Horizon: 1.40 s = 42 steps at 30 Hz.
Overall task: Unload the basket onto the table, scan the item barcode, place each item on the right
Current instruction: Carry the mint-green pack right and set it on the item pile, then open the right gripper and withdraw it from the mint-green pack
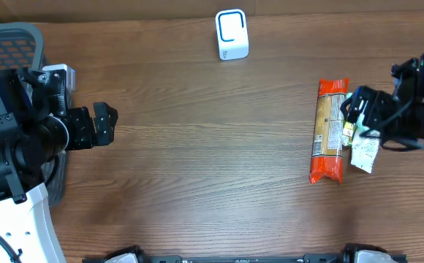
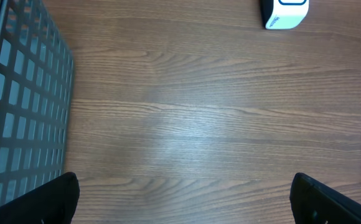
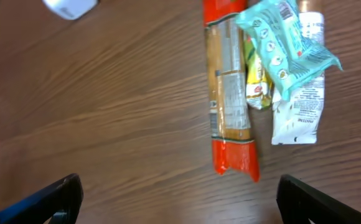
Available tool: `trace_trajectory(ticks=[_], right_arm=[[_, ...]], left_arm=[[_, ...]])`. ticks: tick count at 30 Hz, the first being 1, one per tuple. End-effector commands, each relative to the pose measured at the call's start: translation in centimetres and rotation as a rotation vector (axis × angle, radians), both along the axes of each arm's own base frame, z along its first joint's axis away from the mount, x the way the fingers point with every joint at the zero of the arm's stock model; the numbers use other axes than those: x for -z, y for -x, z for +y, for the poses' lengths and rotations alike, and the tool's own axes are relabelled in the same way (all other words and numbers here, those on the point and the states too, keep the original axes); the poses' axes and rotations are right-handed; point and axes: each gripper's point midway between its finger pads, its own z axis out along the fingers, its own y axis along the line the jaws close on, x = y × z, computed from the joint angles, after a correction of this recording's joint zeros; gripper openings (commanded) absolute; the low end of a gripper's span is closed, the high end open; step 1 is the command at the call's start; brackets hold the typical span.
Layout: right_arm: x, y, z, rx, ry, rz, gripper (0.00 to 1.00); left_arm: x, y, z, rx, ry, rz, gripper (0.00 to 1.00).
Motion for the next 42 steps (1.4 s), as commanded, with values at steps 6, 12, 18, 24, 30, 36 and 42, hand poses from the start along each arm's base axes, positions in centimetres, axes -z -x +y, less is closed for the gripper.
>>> trace_trajectory(ticks=[6, 12, 18, 24, 30, 36, 42], right_arm=[[-1.3, 0.3, 0.5, -0.042, 0.008, -0.052, 1.0], [-1.2, 0.2, 0.5, -0.042, 0.007, -0.048, 1.0], [-0.9, 0.1, 0.5, -0.041, 0.009, -0.037, 1.0], [-1.7, 0.7, 0.5, -0.041, 0.013, -0.07, 1.0], [-3.2, 1.8, 0.6, -0.041, 0.02, -0.128, 1.0], [-5.0, 3.3, 0.9, -0.045, 0.029, -0.206, 1.0], [-6.8, 4.3, 0.5, -0.042, 0.119, -0.331, 1.0]], left_arm=[[0.1, -0.1, 0.0, 0.016, -0.003, 0.0, 1.0], [0.1, -0.1, 0.0, 0.016, -0.003, 0.001, 1.0], [0.1, -0.1, 0.0, 0.016, -0.003, 0.0, 0.99], [0.1, -0.1, 0.0, 0.016, -0.003, 0.0, 1.0], [0.1, -0.1, 0.0, 0.016, -0.003, 0.001, 0.99], [0.1, -0.1, 0.0, 0.016, -0.003, 0.001, 1.0], [0.1, -0.1, 0.0, 0.016, -0.003, 0.001, 1.0]])
